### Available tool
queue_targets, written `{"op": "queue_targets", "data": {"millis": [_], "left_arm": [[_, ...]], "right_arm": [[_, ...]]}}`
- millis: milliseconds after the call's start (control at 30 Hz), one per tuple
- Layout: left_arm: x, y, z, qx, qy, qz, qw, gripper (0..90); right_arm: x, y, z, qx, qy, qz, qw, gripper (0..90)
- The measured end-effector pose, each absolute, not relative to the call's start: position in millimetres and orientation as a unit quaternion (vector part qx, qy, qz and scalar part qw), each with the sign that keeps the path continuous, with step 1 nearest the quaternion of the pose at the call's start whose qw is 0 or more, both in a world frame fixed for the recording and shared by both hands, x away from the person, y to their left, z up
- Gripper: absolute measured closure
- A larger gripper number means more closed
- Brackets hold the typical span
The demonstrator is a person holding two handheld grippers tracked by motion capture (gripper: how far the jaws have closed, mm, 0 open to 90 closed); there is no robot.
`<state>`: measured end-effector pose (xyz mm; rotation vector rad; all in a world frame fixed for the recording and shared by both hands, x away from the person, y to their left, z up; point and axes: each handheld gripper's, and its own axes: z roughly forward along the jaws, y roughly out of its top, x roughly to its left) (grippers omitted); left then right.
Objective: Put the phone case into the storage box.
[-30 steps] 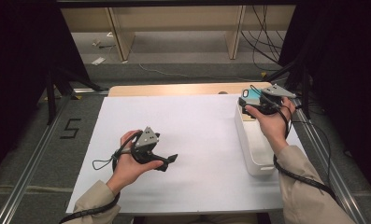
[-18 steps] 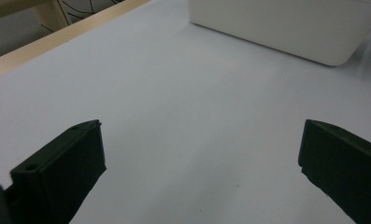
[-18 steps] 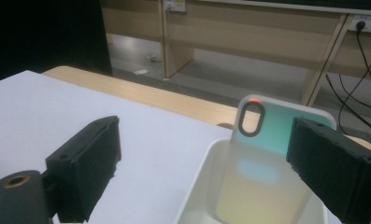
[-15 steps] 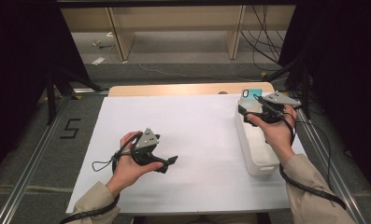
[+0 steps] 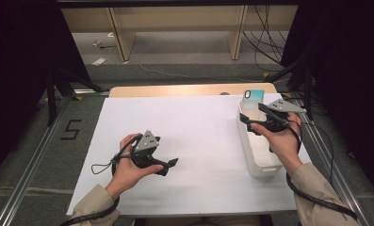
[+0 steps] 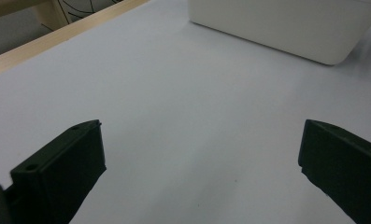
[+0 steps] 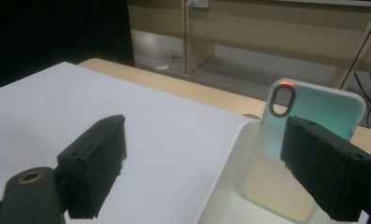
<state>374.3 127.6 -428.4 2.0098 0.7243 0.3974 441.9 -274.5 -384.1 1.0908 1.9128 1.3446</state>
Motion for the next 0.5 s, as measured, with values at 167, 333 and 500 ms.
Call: {"op": "queue_targets", "data": {"millis": [167,333,500], "left_arm": [[374.1,127.9,-428.6,0.818,0.296,0.164,0.466,0.2],[373.4,128.6,-428.7,0.817,0.297,0.162,0.467,0.2],[373.0,129.5,-428.8,0.818,0.296,0.162,0.465,0.2]], "right_arm": [[436.2,-274.6,-385.0,0.399,0.718,0.501,0.273,15.5],[431.6,-274.3,-387.2,0.391,0.724,0.502,0.267,15.6],[426.0,-273.0,-387.0,0.383,0.728,0.505,0.263,15.7]]}}
